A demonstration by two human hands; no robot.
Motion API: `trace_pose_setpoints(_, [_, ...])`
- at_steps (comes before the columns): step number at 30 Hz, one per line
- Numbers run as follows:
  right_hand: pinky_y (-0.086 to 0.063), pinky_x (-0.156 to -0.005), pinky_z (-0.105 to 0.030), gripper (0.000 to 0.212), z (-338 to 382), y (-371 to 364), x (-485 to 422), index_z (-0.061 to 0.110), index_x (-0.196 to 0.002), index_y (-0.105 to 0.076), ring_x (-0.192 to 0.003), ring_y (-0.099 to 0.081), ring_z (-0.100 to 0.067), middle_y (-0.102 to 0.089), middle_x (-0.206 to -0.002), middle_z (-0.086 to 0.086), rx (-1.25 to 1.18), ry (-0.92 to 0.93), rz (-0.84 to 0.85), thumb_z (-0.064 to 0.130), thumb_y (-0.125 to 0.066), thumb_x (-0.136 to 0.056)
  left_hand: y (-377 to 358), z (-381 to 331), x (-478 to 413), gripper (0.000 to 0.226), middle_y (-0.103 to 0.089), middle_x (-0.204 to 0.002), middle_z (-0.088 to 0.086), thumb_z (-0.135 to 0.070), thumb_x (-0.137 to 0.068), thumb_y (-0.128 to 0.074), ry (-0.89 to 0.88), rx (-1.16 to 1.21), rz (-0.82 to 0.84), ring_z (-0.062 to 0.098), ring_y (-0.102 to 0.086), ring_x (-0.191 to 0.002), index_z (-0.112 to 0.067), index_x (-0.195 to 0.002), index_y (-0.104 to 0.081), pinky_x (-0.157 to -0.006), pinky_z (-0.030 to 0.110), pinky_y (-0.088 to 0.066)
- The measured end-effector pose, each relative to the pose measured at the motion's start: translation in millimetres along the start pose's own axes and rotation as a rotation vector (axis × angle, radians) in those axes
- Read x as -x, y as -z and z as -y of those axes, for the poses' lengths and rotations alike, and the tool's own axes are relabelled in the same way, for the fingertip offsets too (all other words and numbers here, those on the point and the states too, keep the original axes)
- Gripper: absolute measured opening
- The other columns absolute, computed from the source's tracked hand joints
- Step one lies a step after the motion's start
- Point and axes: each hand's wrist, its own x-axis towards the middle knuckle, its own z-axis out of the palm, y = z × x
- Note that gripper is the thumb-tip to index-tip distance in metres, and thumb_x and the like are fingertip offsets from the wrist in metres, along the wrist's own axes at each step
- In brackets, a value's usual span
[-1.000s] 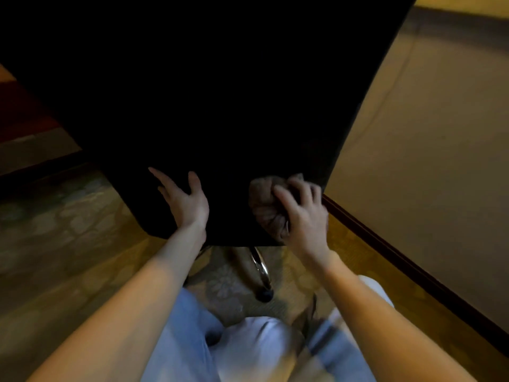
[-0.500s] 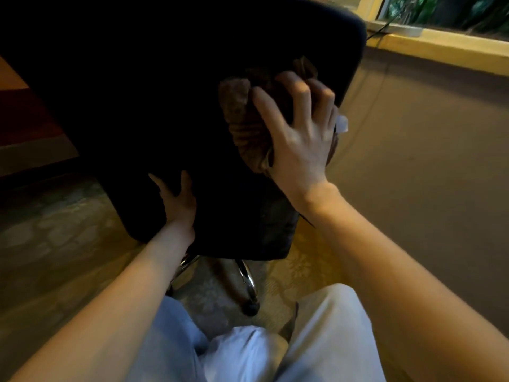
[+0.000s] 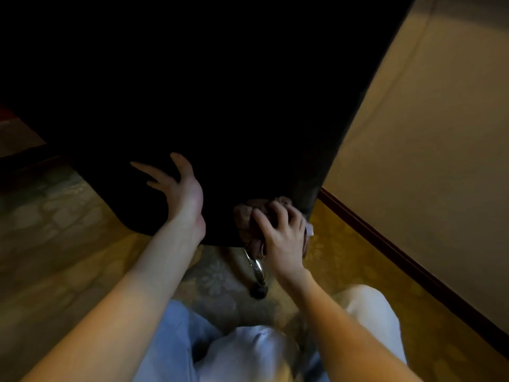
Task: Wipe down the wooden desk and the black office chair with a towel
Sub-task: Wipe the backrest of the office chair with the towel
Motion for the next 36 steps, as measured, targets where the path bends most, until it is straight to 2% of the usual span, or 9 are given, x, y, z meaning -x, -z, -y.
trace_pose_setpoints(5, [-0.051,-0.086,-0.057,0.064,-18,-33,47,0.029,-0.131,-0.051,-0.113,-0.045,-0.042,-0.048,-0.128,-0.014,0.024,-0.114,0.347,0.02,-0.081,-0.075,5,11,3,0.093,-0.015,-0.168,-0.02,-0.077,-0.079,-0.066,-0.003,0.047,0.03,0.02,-0.029,-0.152,-0.077,-0.142,0.002,-0.117,0.053,-0.036])
trace_pose_setpoints(10, [-0.055,-0.079,-0.053,0.062,-18,-47,70,0.028,-0.125,-0.054,-0.104,-0.051,-0.04,-0.051,-0.12,-0.016,0.023,-0.21,0.507,0.016,-0.079,-0.069,-1,5,17,0.081,-0.011,-0.17,-0.018,-0.075,-0.082,-0.062,-0.027,0.047,0.021,0.02,-0.024,-0.154,-0.085,-0.132,0.001,-0.12,0.057,-0.03])
trace_pose_setpoints(17, [-0.042,-0.104,-0.047,0.056,-18,-31,67,0.034,-0.143,-0.051,-0.128,-0.039,-0.032,-0.044,-0.138,-0.005,-0.01,-0.466,0.899,0.034,-0.068,-0.09,-6,-10,31,0.079,-0.002,-0.171,-0.01,-0.062,-0.099,-0.051,-0.037,0.008,-0.028,0.024,-0.014,-0.157,-0.069,-0.147,0.011,-0.123,0.057,-0.025])
trace_pose_setpoints(21, [-0.043,-0.095,-0.041,0.052,5,17,37,0.039,-0.142,-0.05,-0.126,-0.043,-0.031,-0.046,-0.132,-0.001,-0.004,-0.289,0.717,0.044,-0.056,-0.091,3,-20,34,0.077,-0.002,-0.172,-0.008,-0.058,-0.101,-0.045,-0.004,-0.007,-0.029,0.03,-0.013,-0.157,-0.06,-0.153,0.012,-0.122,0.06,-0.024])
trace_pose_setpoints(25, [-0.046,-0.079,-0.043,0.054,37,91,-23,0.034,-0.131,-0.059,-0.104,-0.051,-0.031,-0.053,-0.118,-0.006,-0.103,-0.042,0.235,0.055,-0.062,-0.081,3,-35,47,0.074,-0.018,-0.169,0.002,-0.052,-0.103,-0.046,0.017,-0.01,-0.034,0.034,-0.025,-0.152,-0.054,-0.157,0.004,-0.119,0.052,-0.03])
trace_pose_setpoints(29, [-0.044,-0.085,-0.044,0.049,62,179,-93,0.02,-0.13,-0.065,-0.107,-0.045,-0.035,-0.054,-0.124,-0.017,-0.082,0.132,-0.269,0.035,-0.065,-0.083,-8,-47,49,0.07,-0.036,-0.162,0.01,-0.056,-0.104,-0.043,0.029,-0.129,-0.108,0.034,-0.04,-0.145,-0.037,-0.163,-0.011,-0.113,0.037,-0.036])
trace_pose_setpoints(32, [-0.041,-0.091,-0.046,0.046,67,215,-140,0.016,-0.129,-0.07,-0.117,-0.044,-0.036,-0.061,-0.128,-0.021,0.024,0.165,-0.454,0.021,-0.072,-0.084,-19,-51,52,0.059,-0.026,-0.166,-0.007,-0.052,-0.109,-0.026,0.076,-0.105,0.067,0.017,-0.026,-0.153,-0.031,-0.163,-0.015,-0.111,0.02,-0.02])
trace_pose_setpoints(34, [-0.039,-0.094,-0.047,0.043,66,217,-157,0.017,-0.13,-0.07,-0.121,-0.043,-0.036,-0.059,-0.132,-0.019,0.077,0.19,-0.501,0.018,-0.072,-0.087,-23,-57,56,0.059,-0.029,-0.163,-0.008,-0.05,-0.109,-0.029,0.092,-0.135,0.078,0.018,-0.027,-0.153,-0.032,-0.163,-0.016,-0.113,0.029,-0.028])
trace_pose_setpoints(36, [-0.04,-0.095,-0.049,0.045,60,204,-159,0.021,-0.133,-0.065,-0.122,-0.043,-0.036,-0.052,-0.137,-0.013,0.091,0.212,-0.535,0.014,-0.07,-0.089,-23,-66,54,0.071,-0.047,-0.149,-0.001,-0.064,-0.1,-0.045,0.099,-0.097,-0.016,0.03,-0.046,-0.141,-0.036,-0.161,-0.023,-0.111,0.041,-0.04])
